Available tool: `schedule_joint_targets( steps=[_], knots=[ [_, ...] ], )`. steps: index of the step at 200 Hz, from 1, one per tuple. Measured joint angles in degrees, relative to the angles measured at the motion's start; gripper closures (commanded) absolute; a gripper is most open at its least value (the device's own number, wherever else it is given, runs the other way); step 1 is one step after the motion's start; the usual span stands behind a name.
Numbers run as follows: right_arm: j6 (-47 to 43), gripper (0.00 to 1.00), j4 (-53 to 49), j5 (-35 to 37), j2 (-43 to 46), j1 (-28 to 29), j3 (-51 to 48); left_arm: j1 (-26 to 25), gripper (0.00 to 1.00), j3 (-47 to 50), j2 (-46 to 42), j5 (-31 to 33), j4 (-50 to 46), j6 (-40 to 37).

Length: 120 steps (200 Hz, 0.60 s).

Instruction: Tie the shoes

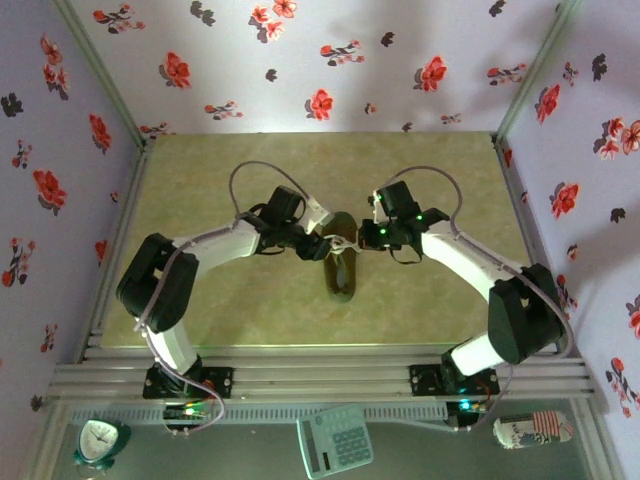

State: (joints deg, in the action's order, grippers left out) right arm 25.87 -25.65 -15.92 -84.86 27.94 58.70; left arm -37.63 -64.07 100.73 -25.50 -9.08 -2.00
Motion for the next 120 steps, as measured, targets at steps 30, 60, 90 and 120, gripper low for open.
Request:
schedule_joint_targets(
  steps=[30,60,90,120],
  knots=[
    [0.2,1.00,0.0,-1.1,0.0,0.0,0.1,0.3,0.56,-1.7,1.2,-0.3,0.0,-0.7],
    [0.2,1.00,0.0,-1.4,0.0,0.0,0.1,0.7,0.60,-2.6,2.4,-0.7,0.0,-1.4],
    [0.2,1.00,0.0,-1.7,0.0,0.0,0.1,0.7,0.61,-3.2,3.5,-2.0,0.0,-1.4],
    [0.2,1.00,0.0,-1.9,0.0,0.0,0.1,0.7,0.66,-3.9,4.3,-3.2,0.0,-1.4]
  ],
)
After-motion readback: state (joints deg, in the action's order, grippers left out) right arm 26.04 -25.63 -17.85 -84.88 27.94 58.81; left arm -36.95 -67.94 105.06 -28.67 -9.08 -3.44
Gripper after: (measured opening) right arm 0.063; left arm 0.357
